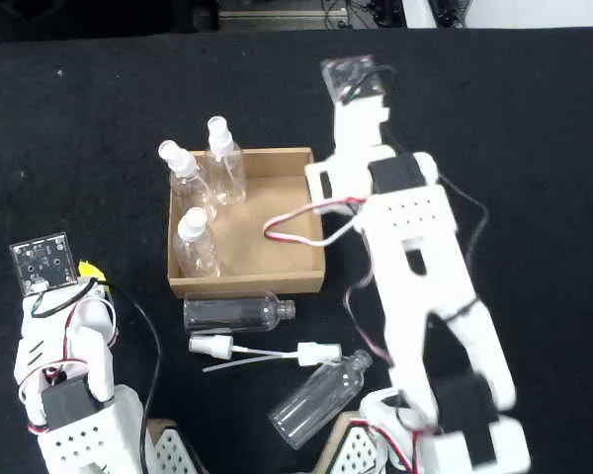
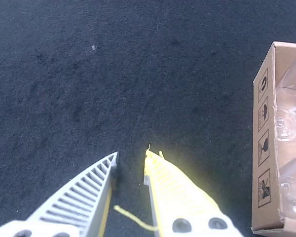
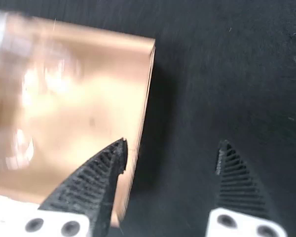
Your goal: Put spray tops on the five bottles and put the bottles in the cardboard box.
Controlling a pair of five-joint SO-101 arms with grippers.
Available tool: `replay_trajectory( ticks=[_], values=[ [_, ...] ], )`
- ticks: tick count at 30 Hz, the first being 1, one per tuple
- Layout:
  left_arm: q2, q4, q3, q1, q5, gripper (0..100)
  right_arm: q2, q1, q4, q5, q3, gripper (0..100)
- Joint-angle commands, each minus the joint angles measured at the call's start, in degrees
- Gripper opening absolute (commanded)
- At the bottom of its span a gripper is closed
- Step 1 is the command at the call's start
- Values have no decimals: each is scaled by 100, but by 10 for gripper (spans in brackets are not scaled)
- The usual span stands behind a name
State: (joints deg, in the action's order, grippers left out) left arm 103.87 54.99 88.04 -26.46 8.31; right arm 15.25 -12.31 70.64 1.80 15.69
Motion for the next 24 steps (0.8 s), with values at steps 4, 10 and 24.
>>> replay_trajectory(
  ticks=[4,10,24],
  values=[
    [53,-589,215,-66,9,85,2105,-712,1538,1626,743,262],
    [53,-791,207,-875,-1011,85,3714,-2418,1785,2048,2158,261],
    [62,-1503,426,-1868,-1662,84,3749,-4431,475,2558,3670,265]
  ],
)
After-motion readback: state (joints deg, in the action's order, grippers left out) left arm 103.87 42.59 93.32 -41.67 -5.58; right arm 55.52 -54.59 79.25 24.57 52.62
